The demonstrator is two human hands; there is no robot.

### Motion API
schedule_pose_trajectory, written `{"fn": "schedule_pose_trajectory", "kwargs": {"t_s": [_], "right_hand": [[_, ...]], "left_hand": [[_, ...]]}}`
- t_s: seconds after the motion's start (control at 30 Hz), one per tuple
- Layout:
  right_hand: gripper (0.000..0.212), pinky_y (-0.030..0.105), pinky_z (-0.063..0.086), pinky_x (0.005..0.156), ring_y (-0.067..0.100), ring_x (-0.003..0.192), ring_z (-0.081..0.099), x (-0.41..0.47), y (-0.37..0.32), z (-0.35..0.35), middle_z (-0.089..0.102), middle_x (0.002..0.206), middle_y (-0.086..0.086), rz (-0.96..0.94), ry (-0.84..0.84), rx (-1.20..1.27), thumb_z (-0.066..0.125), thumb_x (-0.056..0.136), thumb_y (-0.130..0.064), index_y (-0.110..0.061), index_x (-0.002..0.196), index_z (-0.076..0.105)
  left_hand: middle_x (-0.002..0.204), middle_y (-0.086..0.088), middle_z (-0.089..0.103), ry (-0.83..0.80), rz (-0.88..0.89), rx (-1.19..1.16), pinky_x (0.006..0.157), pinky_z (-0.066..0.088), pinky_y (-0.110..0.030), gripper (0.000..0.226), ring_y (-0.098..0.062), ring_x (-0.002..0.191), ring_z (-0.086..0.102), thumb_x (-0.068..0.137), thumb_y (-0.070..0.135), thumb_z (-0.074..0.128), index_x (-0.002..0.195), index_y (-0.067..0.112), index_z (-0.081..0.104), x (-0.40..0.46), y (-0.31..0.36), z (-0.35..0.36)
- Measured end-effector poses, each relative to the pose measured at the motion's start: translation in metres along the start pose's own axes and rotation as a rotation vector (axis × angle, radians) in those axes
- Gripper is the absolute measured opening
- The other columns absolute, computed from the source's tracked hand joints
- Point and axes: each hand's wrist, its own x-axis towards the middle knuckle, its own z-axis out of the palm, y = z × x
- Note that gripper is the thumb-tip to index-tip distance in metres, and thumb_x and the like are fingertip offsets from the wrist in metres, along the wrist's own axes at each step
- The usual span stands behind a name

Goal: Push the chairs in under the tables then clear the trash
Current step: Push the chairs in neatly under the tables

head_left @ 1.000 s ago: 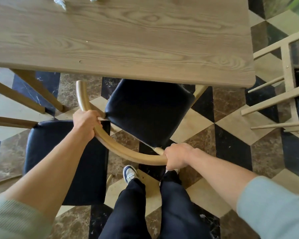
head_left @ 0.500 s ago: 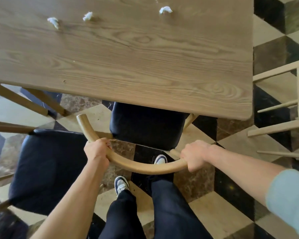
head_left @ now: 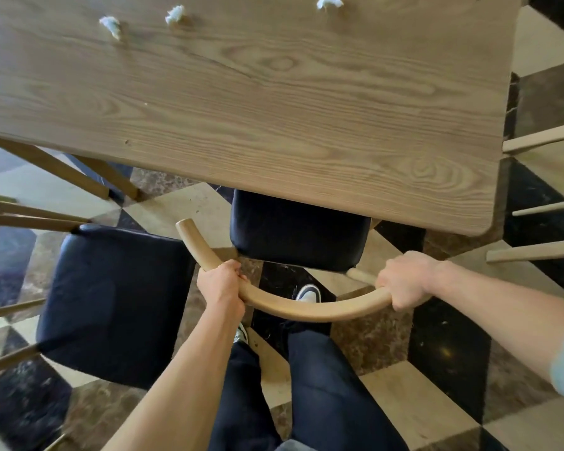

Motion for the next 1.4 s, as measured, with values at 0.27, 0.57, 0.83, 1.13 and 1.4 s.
{"fn": "schedule_pose_trajectory", "kwargs": {"t_s": [0.27, 0.57, 0.83, 1.13, 1.4], "right_hand": [[0.031, 0.032, 0.058, 0.076, 0.008, 0.075, 0.062, -0.008, 0.0, 0.006, 0.061, 0.077, -0.009, 0.042, 0.01, -0.012, 0.067, 0.078, -0.039, -0.03, 0.107, 0.071], [0.028, 0.028, 0.055, 0.072, 0.006, 0.075, 0.062, -0.007, 0.003, 0.023, 0.064, 0.08, -0.012, 0.12, 0.001, 0.022, 0.067, 0.073, -0.04, -0.035, 0.101, 0.07], [0.056, 0.041, 0.044, 0.089, 0.016, 0.095, 0.058, -0.003, -0.016, 0.017, 0.062, 0.099, -0.005, 0.312, -0.089, 0.055, 0.063, 0.072, -0.03, -0.037, 0.127, 0.063], [0.087, 0.036, 0.045, 0.1, 0.026, 0.138, 0.048, 0.021, -0.164, -0.039, 0.044, 0.154, 0.004, 0.2, 0.418, 0.764, 0.072, 0.081, -0.035, -0.033, 0.157, 0.029], [0.072, 0.049, 0.041, 0.11, 0.032, 0.139, 0.043, 0.049, -0.298, -0.076, 0.032, 0.158, 0.006, 0.219, 0.781, 0.743, 0.062, 0.093, -0.038, -0.021, 0.156, 0.03]], "left_hand": [[0.088, -0.01, 0.067, 0.006, -0.028, 0.073, 0.069, 0.062, -0.042, 0.045, -0.018, 0.063, 0.063, 0.087, 0.012, 0.072, 0.128, 0.017, 0.053, -0.004, -0.011, -0.004], [0.095, -0.012, 0.067, -0.075, -0.018, 0.106, 0.053, 0.054, -0.034, 0.053, -0.019, 0.067, 0.066, 0.084, 0.008, 0.071, 0.131, 0.017, 0.049, -0.006, -0.013, 0.002], [0.107, -0.013, 0.073, -0.351, -0.069, 0.221, 0.068, 0.066, -0.041, 0.044, -0.024, 0.084, 0.075, 0.094, 0.026, 0.073, 0.13, 0.017, 0.048, -0.001, 0.001, -0.018], [0.108, -0.005, 0.069, -0.58, 0.169, 0.676, 0.081, 0.06, -0.046, 0.044, -0.028, 0.101, 0.069, 0.1, 0.057, 0.055, 0.124, 0.02, 0.059, 0.01, 0.051, -0.084], [0.125, -0.015, 0.065, -0.61, 0.195, 0.645, 0.091, 0.056, -0.048, 0.054, -0.031, 0.108, 0.066, 0.103, 0.051, 0.054, 0.141, 0.013, 0.052, 0.029, 0.098, -0.18]]}}
